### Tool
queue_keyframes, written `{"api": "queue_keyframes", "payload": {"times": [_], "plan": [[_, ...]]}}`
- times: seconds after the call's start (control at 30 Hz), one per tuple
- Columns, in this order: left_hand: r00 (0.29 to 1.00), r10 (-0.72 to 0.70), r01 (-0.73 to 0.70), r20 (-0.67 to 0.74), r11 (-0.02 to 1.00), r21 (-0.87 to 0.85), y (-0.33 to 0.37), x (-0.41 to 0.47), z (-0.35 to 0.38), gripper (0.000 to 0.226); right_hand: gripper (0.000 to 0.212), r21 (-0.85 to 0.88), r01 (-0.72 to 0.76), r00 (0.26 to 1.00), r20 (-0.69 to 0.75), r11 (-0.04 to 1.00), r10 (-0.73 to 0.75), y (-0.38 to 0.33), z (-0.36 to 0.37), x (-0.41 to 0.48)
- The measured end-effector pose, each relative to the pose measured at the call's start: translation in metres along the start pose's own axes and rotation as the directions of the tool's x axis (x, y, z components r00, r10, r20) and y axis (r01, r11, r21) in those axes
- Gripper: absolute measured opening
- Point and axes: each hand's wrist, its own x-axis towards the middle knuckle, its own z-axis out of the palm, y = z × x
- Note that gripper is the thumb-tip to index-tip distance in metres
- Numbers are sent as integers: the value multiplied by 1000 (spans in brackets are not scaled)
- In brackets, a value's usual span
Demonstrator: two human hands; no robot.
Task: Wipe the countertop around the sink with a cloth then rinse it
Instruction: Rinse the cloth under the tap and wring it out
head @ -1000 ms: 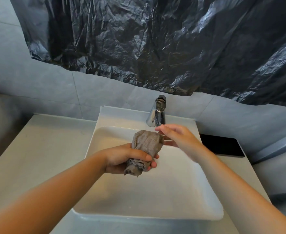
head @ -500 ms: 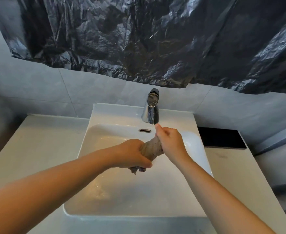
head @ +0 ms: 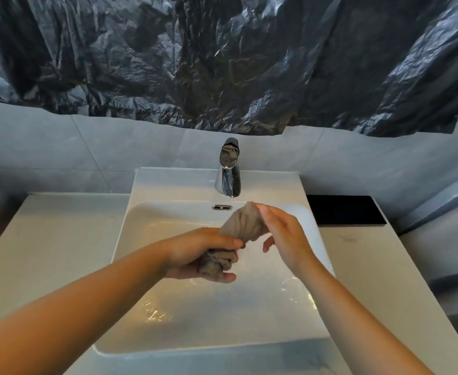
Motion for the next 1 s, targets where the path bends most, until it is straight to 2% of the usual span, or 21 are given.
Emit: {"api": "queue_keyframes", "payload": {"times": [0.03, 0.07, 0.13, 0.23, 0.3, 0.33, 0.37, 0.43, 0.5, 0.57, 0.63, 0.7, 0.8, 0.87, 0.9, 0.93, 0.97, 1.0], "plan": [[990, -39, 59, 135, 987, -150, 1, -3, -2, 33, 33, 19, 74, 996, -59, 997, -73, 5, 3, -6], [960, -65, 131, 273, 965, -229, 0, -4, -3, 31, 34, 18, 143, 982, -125, 990, -139, 10, 7, -10], [870, -99, 243, 484, 939, -245, 1, -6, -3, 29, 41, -62, 311, 920, -231, 948, -317, 13, 13, -13], [744, -151, 387, 651, 892, -235, 4, -5, -4, 30, 37, -224, 522, 785, -251, 823, -566, 4, 17, -10], [702, -183, 412, 688, 893, -182, 7, -5, -6, 30, 37, -273, 585, 740, -206, 764, -640, -2, 18, -5], [707, -210, 385, 676, 915, -118, 9, -7, -7, 29, 40, -297, 592, 736, -179, 749, -653, -4, 18, -1], [732, -247, 345, 635, 938, -33, 13, -8, -6, 28, 43, -326, 589, 741, -150, 740, -655, -4, 18, 2], [832, -319, 262, 454, 947, 186, 20, -11, -2, 27, 49, -386, 567, 766, -79, 728, -638, -2, 15, 6], [919, -333, 225, 210, 883, 412, 27, -14, 5, 26, 56, -410, 524, 817, -6, 747, -577, 5, 12, 10], [965, -261, 220, -15, 778, 588, 33, -14, 10, 18, 65, -413, 422, 896, 50, 807, -442, 8, 14, 12], [975, -105, 217, -195, 631, 745, 33, -11, 14, 13, 68, -446, 313, 946, 72, 838, -315, 9, 16, 12], [956, 72, 221, -285, 463, 858, 30, -6, 17, 20, 61, -454, 189, 981, 53, 871, -185, 4, 19, 12], [912, 304, 219, -276, 209, 953, 22, 3, 19, 22, 48, -433, -31, 999, -3, 901, 33, 0, 20, 18], [894, 409, 181, -181, 39, 983, 19, 8, 18, 19, 40, -387, -206, 973, 13, 899, 229, -4, 17, 27], [887, 441, 157, -136, -12, 988, 17, 10, 17, 19, 36, -378, -289, 943, 45, 879, 329, -6, 15, 30], [881, 461, 132, -104, -30, 991, 15, 10, 15, 19, 34, -386, -345, 911, 80, 855, 404, -10, 12, 32], [878, 470, 105, -93, 1, 995, 14, 10, 12, 19, 36, -402, -364, 893, 107, 840, 437, -13, 10, 32], [879, 465, 75, -107, 87, 993, 14, 9, 9, 21, 42, -414, -337, 902, 117, 846, 417, -15, 7, 31]]}}
